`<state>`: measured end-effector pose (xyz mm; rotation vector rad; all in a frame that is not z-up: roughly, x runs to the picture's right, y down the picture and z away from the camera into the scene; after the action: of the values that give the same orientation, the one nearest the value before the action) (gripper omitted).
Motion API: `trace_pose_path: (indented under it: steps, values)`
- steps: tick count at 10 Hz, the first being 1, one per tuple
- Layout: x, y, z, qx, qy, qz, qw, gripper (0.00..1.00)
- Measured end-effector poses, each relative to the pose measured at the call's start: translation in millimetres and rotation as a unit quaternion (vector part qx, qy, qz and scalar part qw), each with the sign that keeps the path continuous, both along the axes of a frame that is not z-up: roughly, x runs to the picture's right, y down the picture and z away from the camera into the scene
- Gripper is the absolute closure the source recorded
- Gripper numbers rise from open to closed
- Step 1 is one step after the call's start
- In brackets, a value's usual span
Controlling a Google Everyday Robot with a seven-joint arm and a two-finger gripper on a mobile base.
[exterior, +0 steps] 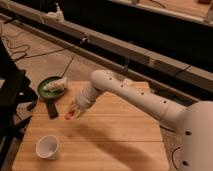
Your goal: Place the pepper in the ceramic cup
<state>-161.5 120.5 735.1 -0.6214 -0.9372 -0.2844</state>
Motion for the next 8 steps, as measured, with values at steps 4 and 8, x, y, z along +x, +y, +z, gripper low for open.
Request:
trace_pose_path:
  steps: [4,8]
  values:
    - [-1.2,-2.9,-2.0,0.008,0.0,-0.001,1.0,1.0]
    - [-42.4,-11.0,-46.3,0.076,-0.049,-0.05,0.9946,1.0]
